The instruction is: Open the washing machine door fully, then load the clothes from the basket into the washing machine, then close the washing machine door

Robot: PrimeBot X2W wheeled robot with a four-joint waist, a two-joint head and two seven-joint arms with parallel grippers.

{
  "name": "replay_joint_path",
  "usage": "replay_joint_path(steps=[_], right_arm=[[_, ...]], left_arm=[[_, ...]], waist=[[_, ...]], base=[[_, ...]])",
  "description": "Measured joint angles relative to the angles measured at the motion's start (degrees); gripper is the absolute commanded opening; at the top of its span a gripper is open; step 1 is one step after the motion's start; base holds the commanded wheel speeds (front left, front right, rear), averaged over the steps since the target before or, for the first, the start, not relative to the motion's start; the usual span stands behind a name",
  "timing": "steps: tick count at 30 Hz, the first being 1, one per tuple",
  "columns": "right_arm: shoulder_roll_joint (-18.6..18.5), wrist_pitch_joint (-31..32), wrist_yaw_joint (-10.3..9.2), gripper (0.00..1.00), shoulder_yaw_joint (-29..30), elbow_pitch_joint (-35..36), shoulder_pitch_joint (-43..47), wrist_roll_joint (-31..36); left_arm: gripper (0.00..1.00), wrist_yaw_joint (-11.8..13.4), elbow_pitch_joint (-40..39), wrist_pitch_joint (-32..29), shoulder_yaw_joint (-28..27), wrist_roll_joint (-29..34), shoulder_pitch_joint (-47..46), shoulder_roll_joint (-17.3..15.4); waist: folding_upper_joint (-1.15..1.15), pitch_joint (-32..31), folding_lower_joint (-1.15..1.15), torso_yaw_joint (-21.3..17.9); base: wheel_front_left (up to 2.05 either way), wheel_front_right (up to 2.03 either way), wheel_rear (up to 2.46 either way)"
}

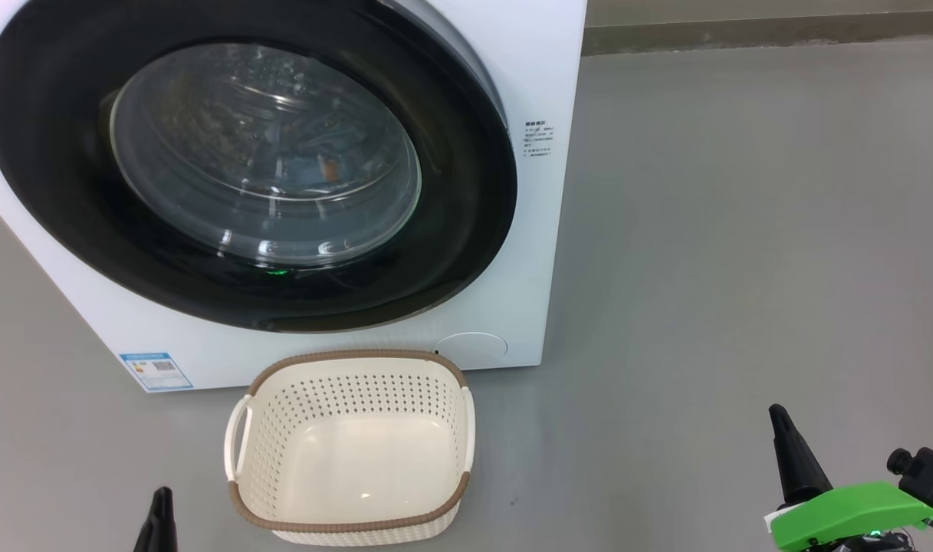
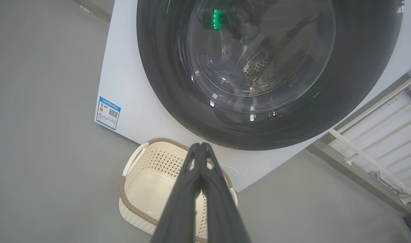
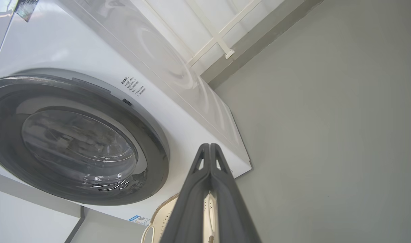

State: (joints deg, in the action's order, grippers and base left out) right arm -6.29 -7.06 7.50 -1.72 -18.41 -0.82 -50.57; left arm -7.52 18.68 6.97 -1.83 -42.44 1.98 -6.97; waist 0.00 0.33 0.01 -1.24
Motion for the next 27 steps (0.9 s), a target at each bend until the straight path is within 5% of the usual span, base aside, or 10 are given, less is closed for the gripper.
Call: replay_joint_path(steps=[27], right_arm=[[1.16,4.46,-0.01,0.00,2.86,0.83,-0.38,-13.92]], left_arm=[[0.00,0.00,-0.99,-4.54,-0.88,-16.55,-2.05,1.45]], waist=[[0.00,-0.05,-0.01,0.42]], base=[[0.00,0.00,0.00]])
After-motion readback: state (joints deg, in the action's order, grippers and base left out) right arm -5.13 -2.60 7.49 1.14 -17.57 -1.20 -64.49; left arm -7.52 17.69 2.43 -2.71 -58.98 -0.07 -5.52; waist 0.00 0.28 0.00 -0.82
